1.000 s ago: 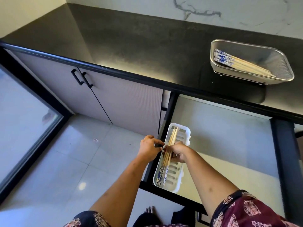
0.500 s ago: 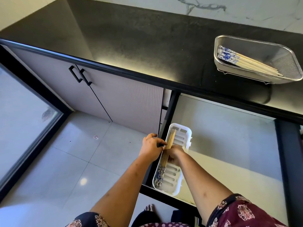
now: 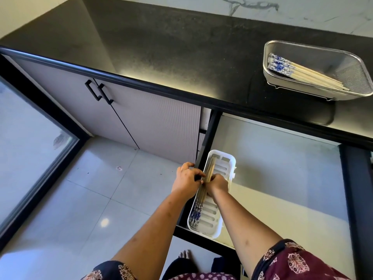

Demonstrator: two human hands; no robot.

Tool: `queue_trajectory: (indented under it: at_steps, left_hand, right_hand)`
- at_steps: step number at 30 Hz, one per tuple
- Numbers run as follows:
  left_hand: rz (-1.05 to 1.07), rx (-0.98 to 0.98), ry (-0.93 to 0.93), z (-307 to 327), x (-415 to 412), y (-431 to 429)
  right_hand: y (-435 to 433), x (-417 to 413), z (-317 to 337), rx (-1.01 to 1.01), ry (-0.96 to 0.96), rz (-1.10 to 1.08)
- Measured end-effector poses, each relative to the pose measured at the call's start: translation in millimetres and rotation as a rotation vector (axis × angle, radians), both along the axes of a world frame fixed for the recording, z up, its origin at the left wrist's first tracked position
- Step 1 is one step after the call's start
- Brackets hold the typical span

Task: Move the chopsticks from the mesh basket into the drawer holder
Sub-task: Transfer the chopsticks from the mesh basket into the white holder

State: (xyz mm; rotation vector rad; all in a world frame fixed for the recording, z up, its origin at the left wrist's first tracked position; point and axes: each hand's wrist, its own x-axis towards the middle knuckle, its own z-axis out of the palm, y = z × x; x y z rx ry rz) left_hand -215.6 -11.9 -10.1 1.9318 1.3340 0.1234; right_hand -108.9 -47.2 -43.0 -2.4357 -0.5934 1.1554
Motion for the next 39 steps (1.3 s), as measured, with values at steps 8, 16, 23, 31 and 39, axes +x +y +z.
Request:
queue_trajectory:
  at_steps: [8,16,23,31,39]
  left_hand:
    - [-0.023,0.029,0.031,3.9,-3.2,-7.2]
    - [-0.045,0.036,0.074,6.3,-3.4,-13.2]
    - [-0.058,0.085,0.118,11.3,-1.4,-19.1]
    - [0.024,0.196,0.109,38.6,32.0,-33.1]
    - [-0.032,0.288,0.028,101.0,105.1,-47.4]
  right_hand:
    - [-1.5,-2.8,-1.5,-0.048,-0.083,0.023]
    - [-6.7,-4.5,-5.5,-0.019,-0.135,0.026]
    - [-12.1,-4.4,-2.6,0.068,-0.199,0.104]
    - [-29.7,12.0,53.6,0.121,-0.031,-0.015]
    - [-60.3,96.4,131.7,0.223,-0.221,0.066]
